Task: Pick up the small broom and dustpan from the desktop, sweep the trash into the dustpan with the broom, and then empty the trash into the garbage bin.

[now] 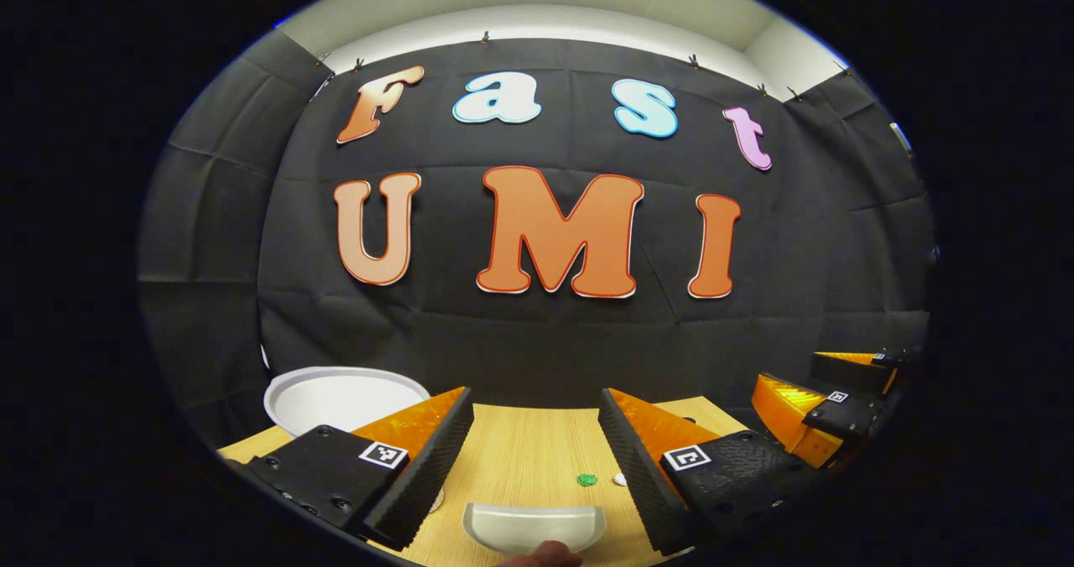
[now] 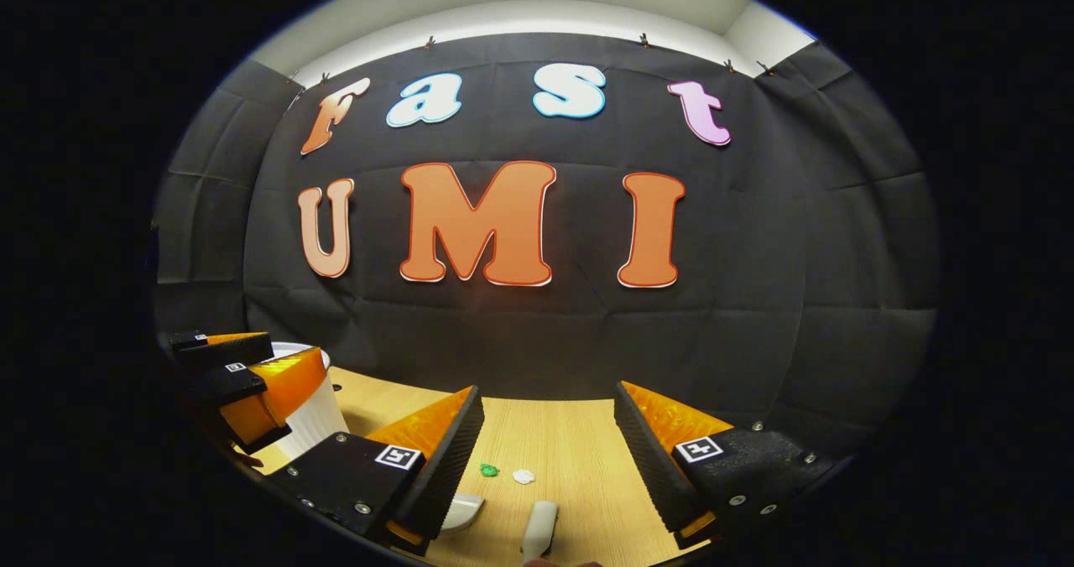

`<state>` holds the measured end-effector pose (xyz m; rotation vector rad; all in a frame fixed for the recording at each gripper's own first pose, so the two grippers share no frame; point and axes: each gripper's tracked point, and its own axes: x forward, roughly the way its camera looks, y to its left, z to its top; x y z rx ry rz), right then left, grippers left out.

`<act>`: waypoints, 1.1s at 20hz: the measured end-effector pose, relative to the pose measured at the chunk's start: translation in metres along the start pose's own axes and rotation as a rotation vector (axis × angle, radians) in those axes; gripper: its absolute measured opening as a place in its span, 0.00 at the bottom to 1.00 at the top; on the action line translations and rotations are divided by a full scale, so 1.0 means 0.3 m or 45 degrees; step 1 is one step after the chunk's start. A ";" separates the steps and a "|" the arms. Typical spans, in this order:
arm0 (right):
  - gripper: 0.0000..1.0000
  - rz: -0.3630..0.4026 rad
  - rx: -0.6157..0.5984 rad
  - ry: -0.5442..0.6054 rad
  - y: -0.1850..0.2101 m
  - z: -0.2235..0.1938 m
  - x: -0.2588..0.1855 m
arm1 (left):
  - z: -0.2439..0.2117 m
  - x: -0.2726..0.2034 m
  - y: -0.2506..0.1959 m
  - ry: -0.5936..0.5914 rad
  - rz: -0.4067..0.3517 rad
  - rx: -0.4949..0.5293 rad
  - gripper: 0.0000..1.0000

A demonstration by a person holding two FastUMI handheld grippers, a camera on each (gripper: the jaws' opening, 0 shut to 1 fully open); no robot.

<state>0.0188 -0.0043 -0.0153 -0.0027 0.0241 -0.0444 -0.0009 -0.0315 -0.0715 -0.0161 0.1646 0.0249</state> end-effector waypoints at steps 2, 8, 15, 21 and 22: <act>0.94 0.003 0.004 0.025 0.003 -0.020 0.006 | -0.023 0.004 -0.005 0.031 -0.012 -0.002 0.95; 0.94 -0.005 -0.001 0.295 0.022 -0.244 0.029 | -0.270 0.041 -0.005 0.348 -0.054 -0.057 0.95; 0.95 -0.046 0.075 0.820 0.051 -0.647 -0.023 | -0.683 -0.037 -0.023 0.983 -0.187 -0.084 0.97; 0.95 -0.094 -0.019 1.089 0.039 -0.883 -0.095 | -0.717 -0.150 -0.022 1.476 -0.302 -0.158 0.98; 0.95 -0.076 -0.020 1.138 0.045 -0.916 -0.101 | -0.705 -0.162 -0.014 1.545 -0.296 -0.154 0.98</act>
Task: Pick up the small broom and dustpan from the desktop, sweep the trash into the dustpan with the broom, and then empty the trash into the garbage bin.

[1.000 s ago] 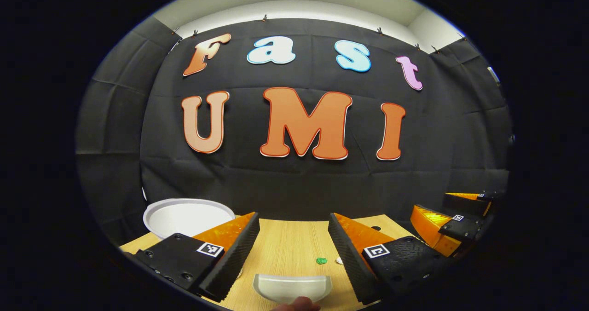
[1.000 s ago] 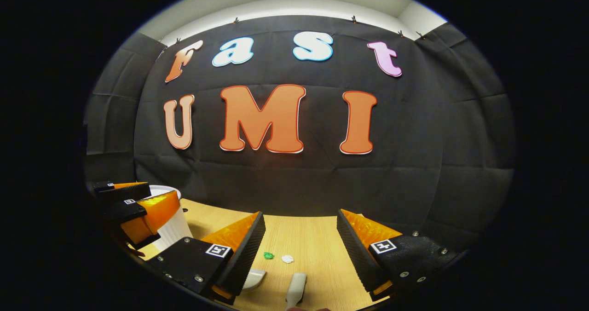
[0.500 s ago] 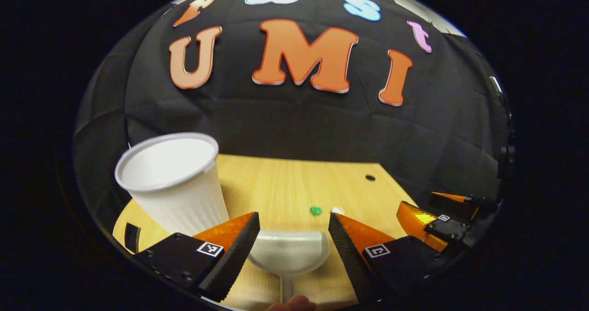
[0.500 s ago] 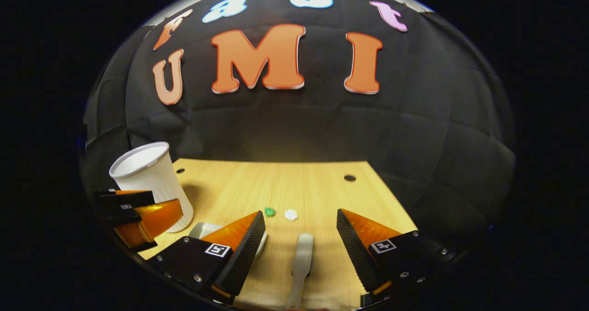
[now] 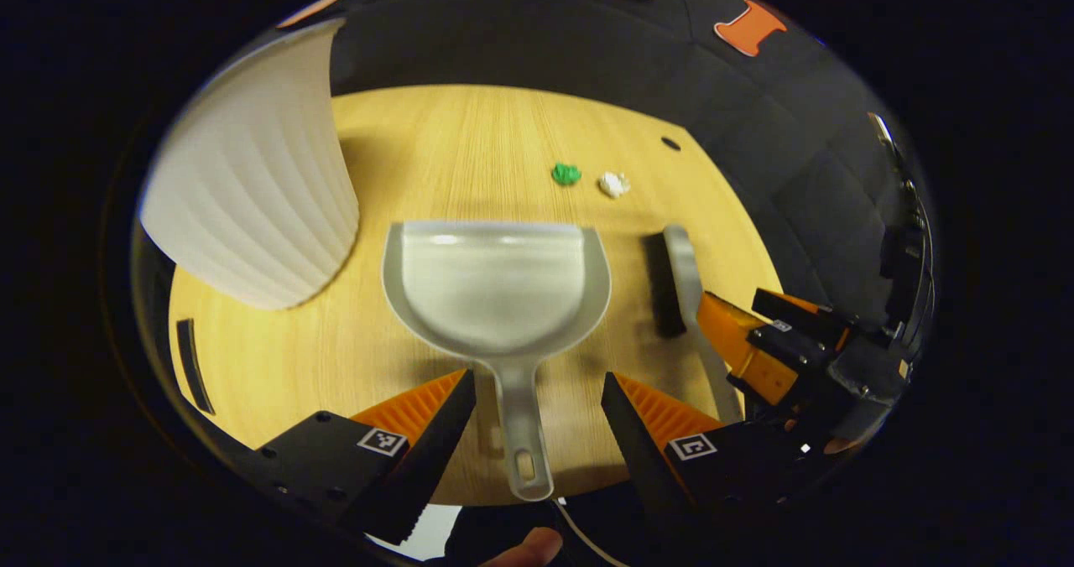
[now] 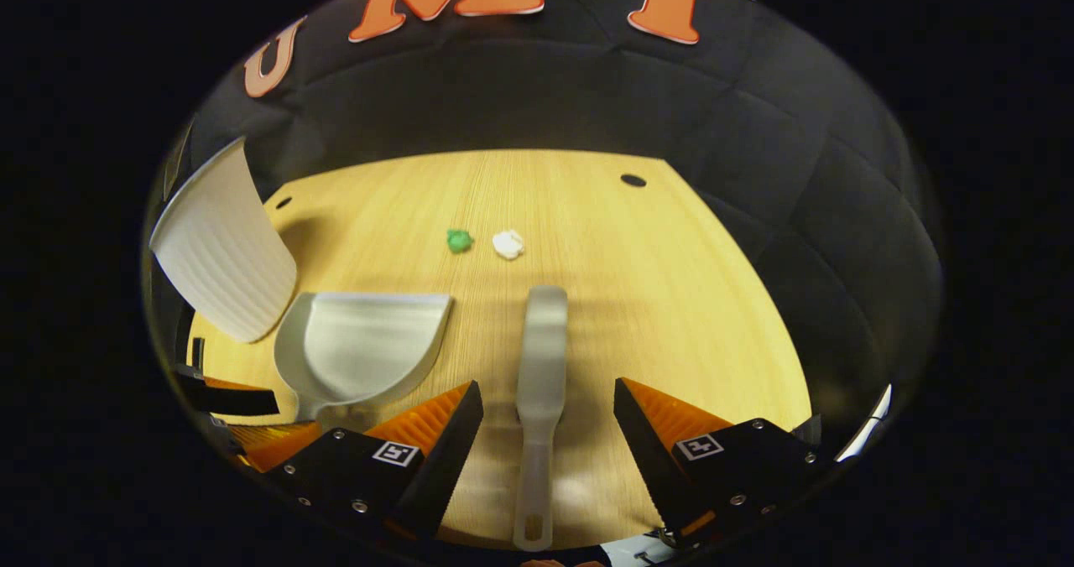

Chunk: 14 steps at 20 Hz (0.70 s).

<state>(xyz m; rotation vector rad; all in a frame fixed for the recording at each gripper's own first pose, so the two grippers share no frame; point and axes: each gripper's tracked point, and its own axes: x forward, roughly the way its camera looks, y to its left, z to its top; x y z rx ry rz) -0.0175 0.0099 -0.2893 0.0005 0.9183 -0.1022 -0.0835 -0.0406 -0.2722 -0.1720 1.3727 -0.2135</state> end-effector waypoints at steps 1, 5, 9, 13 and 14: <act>0.96 0.021 -0.018 0.039 0.008 -0.019 0.024 | 0.013 -0.014 0.003 0.037 0.009 -0.010 0.97; 0.95 0.076 -0.131 0.118 0.014 -0.015 0.129 | 0.048 0.046 0.049 0.125 0.127 -0.057 0.97; 0.95 0.092 -0.223 0.186 -0.016 -0.030 0.203 | 0.050 0.134 0.069 0.218 0.193 -0.082 0.88; 0.71 0.084 -0.250 0.255 -0.025 -0.051 0.250 | 0.059 0.174 0.112 0.251 0.272 -0.004 0.59; 0.48 0.070 -0.244 0.263 -0.034 -0.047 0.251 | 0.062 0.169 0.116 0.254 0.258 0.018 0.44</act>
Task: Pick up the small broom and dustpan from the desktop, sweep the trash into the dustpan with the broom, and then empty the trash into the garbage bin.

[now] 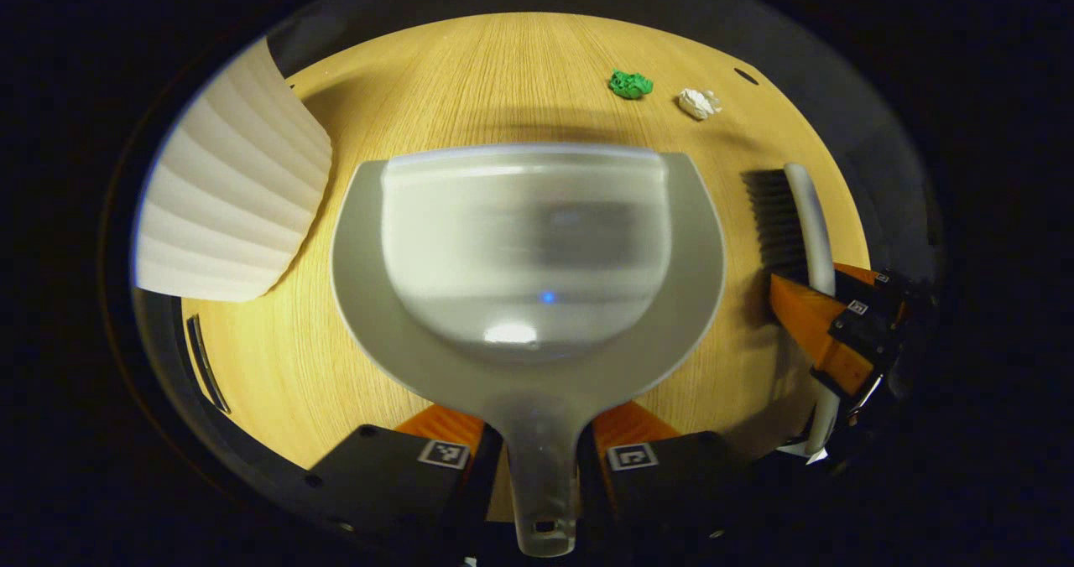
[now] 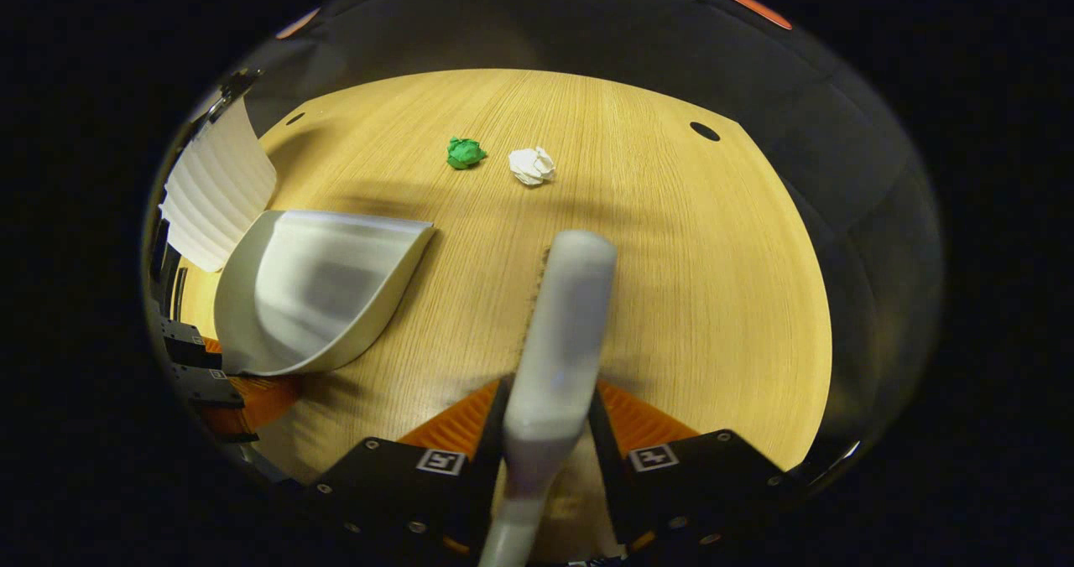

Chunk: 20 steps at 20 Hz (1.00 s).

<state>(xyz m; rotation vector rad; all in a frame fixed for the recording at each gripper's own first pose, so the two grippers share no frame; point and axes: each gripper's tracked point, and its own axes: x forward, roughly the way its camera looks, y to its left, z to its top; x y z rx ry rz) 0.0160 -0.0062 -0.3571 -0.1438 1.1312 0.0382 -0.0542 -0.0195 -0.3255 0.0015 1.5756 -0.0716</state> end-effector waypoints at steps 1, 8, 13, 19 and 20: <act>0.50 0.010 0.014 0.015 0.006 -0.001 0.002 | 0.000 0.009 0.007 0.008 0.006 0.024 0.40; 0.38 0.060 0.080 0.033 -0.091 0.130 0.023 | 0.099 0.084 0.038 0.049 -0.084 0.409 0.33; 0.38 0.108 -0.106 0.045 -0.173 0.355 0.110 | 0.223 0.116 0.011 0.070 -0.161 0.679 0.33; 0.38 0.239 -0.418 0.080 -0.137 0.573 0.241 | 0.342 0.195 0.018 0.103 -0.114 0.809 0.33; 0.38 0.286 -0.466 0.105 -0.101 0.579 0.249 | 0.351 0.207 0.015 0.117 -0.114 0.823 0.34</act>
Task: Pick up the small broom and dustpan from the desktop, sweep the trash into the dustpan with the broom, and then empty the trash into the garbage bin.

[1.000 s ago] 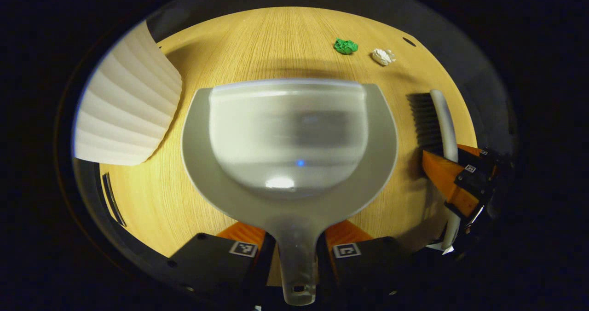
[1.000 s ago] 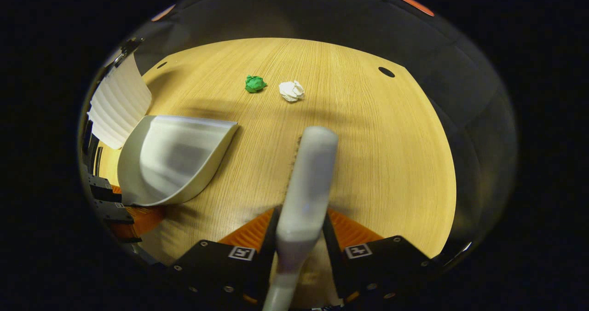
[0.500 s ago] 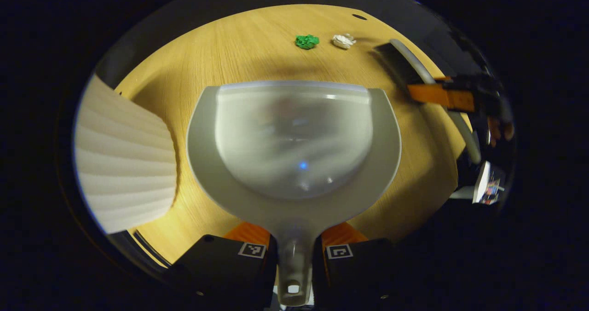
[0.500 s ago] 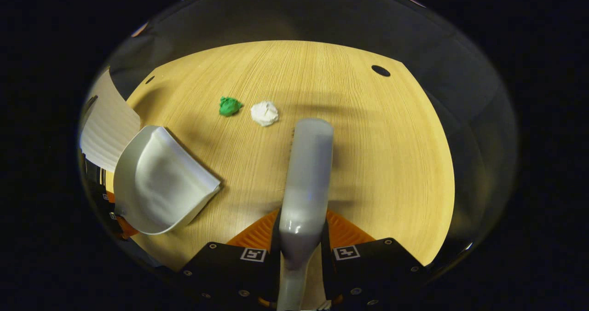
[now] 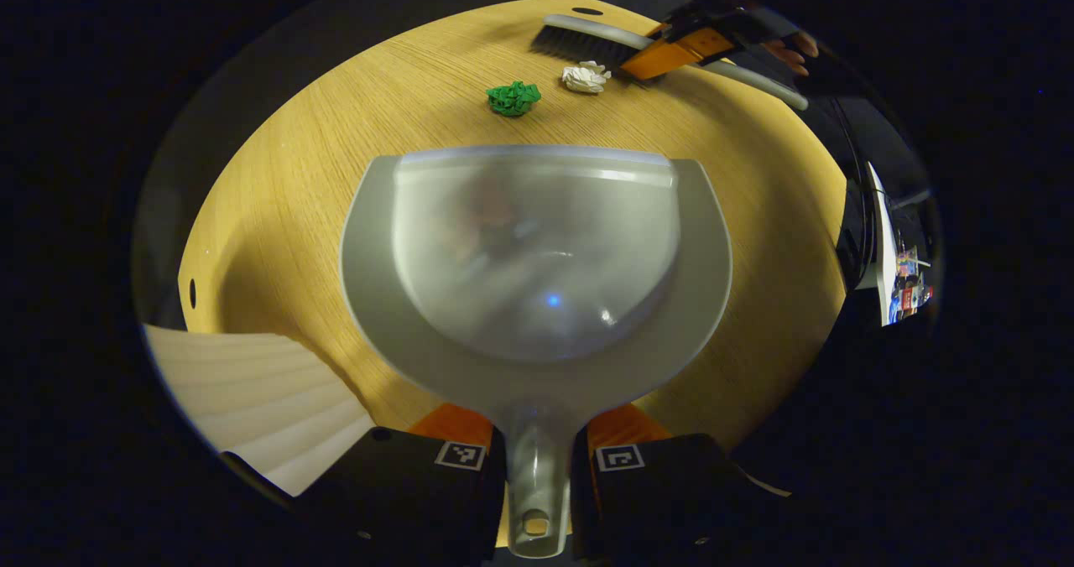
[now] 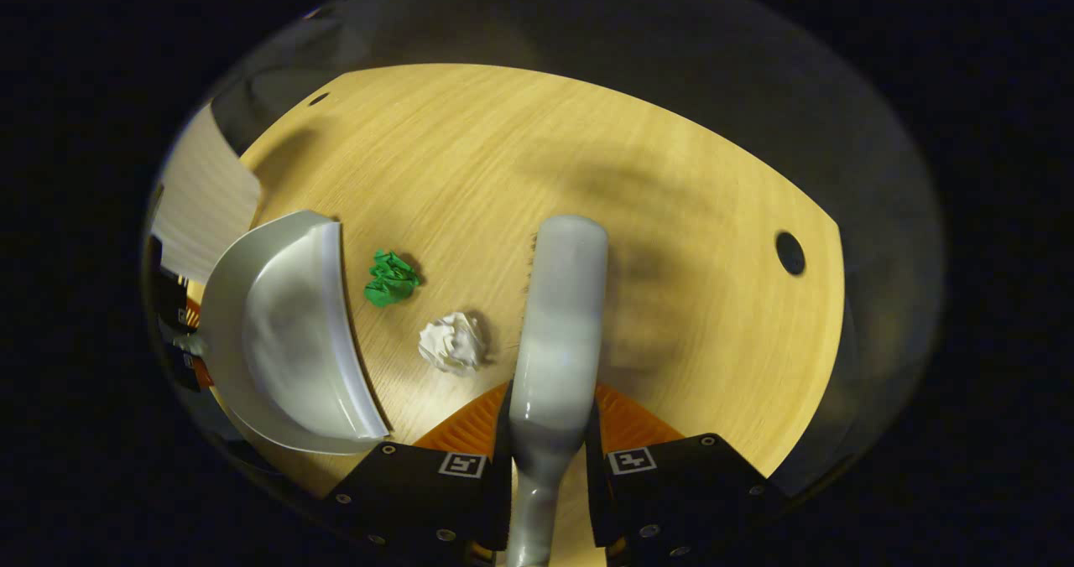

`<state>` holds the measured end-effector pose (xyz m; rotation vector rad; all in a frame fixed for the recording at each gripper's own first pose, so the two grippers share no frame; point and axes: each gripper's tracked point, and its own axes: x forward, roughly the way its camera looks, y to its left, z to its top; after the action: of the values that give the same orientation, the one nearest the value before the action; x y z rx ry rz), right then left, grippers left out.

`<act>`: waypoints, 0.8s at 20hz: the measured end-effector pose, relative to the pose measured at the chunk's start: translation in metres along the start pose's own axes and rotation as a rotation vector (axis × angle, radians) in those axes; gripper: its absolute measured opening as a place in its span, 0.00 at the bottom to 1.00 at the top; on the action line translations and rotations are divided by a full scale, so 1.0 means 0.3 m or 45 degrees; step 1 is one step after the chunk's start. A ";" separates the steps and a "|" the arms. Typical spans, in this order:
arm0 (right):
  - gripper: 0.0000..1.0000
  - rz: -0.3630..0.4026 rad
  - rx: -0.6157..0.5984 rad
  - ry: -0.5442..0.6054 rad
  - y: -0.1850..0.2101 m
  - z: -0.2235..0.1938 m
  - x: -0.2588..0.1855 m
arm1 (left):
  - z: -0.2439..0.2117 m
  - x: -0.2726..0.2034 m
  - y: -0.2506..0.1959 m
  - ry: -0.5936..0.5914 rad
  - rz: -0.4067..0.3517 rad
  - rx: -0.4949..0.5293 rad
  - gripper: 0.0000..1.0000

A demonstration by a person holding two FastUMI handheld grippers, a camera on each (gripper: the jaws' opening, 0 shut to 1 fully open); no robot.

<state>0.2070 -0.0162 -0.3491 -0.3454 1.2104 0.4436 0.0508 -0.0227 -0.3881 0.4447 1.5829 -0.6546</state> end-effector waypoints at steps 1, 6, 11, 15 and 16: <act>0.38 0.052 -0.038 0.018 0.034 0.003 0.008 | 0.006 0.002 0.002 0.006 0.002 0.019 0.34; 0.38 0.388 -0.227 0.065 0.270 0.044 -0.017 | 0.007 -0.015 0.006 -0.005 -0.018 0.064 0.33; 0.37 0.649 -0.299 0.130 0.417 0.095 -0.081 | -0.028 -0.019 0.002 -0.024 -0.038 -0.006 0.33; 0.37 0.752 -0.257 0.134 0.445 0.104 -0.098 | -0.040 0.011 -0.017 -0.076 -0.075 -0.176 0.33; 0.37 0.737 -0.249 0.111 0.442 0.124 -0.110 | -0.049 0.012 -0.039 -0.083 -0.085 -0.202 0.33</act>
<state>0.1613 0.1115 -0.3089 -0.1750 1.3500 1.0609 0.0318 -0.0226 -0.3893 0.2513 1.5792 -0.5831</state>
